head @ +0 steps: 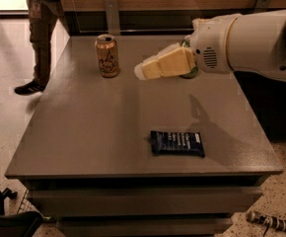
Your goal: Knock orange can over
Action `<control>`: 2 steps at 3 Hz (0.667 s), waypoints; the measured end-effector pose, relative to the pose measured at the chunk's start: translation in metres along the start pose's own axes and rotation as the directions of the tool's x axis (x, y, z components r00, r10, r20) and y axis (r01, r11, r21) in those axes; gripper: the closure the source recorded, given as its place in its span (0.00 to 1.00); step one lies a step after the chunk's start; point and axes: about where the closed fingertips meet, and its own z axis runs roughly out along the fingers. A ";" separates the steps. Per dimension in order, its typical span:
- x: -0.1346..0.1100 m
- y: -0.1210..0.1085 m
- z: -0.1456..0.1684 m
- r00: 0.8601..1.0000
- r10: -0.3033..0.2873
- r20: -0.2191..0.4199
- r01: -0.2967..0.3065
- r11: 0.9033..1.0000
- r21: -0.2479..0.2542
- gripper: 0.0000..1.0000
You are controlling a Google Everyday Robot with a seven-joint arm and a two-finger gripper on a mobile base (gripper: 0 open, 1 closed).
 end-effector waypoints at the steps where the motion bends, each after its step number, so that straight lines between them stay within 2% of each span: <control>1: 0.000 0.000 0.000 1.000 0.000 0.000 0.000 1.000 0.000 0.00; 2: -0.001 -0.007 0.023 1.000 -0.004 -0.007 0.004 1.000 0.022 0.00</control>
Offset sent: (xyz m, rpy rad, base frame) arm 0.0960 0.0465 -0.0368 -0.0460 -0.0132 -0.0931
